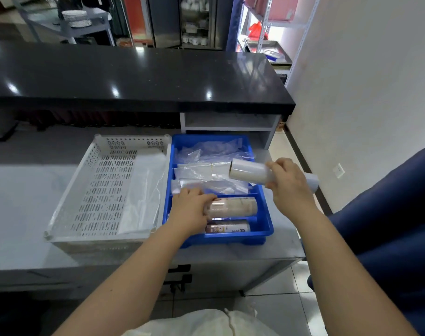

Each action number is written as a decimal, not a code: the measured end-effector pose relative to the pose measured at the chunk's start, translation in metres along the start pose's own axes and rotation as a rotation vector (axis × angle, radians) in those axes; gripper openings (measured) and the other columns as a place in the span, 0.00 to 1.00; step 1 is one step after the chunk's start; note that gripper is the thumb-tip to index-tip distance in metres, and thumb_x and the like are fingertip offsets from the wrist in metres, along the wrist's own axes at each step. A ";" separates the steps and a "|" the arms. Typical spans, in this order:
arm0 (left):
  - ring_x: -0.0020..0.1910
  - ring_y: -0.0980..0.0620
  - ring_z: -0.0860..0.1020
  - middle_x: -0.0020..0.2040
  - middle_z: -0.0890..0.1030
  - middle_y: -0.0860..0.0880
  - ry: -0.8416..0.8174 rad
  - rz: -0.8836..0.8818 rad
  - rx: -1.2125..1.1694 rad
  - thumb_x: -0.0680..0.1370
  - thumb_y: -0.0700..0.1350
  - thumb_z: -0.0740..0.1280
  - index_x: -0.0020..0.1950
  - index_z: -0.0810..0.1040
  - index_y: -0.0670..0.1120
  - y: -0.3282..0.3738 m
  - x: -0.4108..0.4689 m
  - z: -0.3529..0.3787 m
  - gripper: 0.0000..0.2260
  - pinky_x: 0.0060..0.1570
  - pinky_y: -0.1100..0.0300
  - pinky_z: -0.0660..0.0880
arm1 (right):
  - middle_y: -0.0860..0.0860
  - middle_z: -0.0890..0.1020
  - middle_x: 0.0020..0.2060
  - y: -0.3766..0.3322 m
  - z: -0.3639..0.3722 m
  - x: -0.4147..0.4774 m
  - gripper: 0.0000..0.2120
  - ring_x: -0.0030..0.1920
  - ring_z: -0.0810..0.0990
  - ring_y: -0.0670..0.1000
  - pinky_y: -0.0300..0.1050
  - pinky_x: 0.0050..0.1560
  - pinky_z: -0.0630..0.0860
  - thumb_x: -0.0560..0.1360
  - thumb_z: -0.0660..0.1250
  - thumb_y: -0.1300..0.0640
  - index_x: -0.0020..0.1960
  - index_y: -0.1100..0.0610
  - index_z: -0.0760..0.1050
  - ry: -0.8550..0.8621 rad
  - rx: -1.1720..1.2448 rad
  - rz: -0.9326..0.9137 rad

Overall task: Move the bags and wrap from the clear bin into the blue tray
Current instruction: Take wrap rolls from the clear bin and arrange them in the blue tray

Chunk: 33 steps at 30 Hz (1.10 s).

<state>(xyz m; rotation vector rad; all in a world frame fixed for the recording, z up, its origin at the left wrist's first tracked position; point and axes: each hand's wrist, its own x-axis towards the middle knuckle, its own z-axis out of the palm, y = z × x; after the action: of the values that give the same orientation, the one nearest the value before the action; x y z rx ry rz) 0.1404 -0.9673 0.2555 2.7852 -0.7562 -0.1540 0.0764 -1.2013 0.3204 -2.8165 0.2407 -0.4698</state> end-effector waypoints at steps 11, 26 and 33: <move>0.59 0.47 0.70 0.60 0.77 0.50 0.159 -0.094 -0.084 0.75 0.47 0.68 0.66 0.75 0.54 -0.026 -0.016 -0.010 0.19 0.58 0.54 0.69 | 0.54 0.73 0.58 -0.025 0.021 -0.004 0.22 0.54 0.71 0.54 0.50 0.56 0.73 0.71 0.71 0.64 0.63 0.55 0.70 -0.112 -0.013 -0.077; 0.59 0.46 0.70 0.59 0.77 0.50 0.215 -0.129 -0.123 0.73 0.46 0.66 0.64 0.76 0.53 -0.011 -0.045 -0.018 0.18 0.56 0.51 0.67 | 0.56 0.74 0.57 -0.077 0.081 -0.032 0.22 0.56 0.72 0.59 0.54 0.55 0.70 0.71 0.67 0.60 0.65 0.57 0.71 -0.377 0.029 -0.382; 0.58 0.46 0.71 0.56 0.77 0.50 0.275 -0.251 -0.091 0.72 0.46 0.66 0.62 0.77 0.53 -0.033 -0.052 -0.027 0.18 0.55 0.51 0.66 | 0.55 0.78 0.54 -0.108 0.072 0.006 0.18 0.54 0.74 0.57 0.52 0.54 0.72 0.71 0.71 0.58 0.61 0.58 0.76 -0.264 0.189 -0.427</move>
<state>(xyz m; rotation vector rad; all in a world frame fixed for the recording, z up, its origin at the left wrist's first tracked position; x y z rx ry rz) 0.1160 -0.9075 0.2747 2.7257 -0.3258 0.1444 0.1189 -1.0830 0.2888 -2.6960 -0.4427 -0.1853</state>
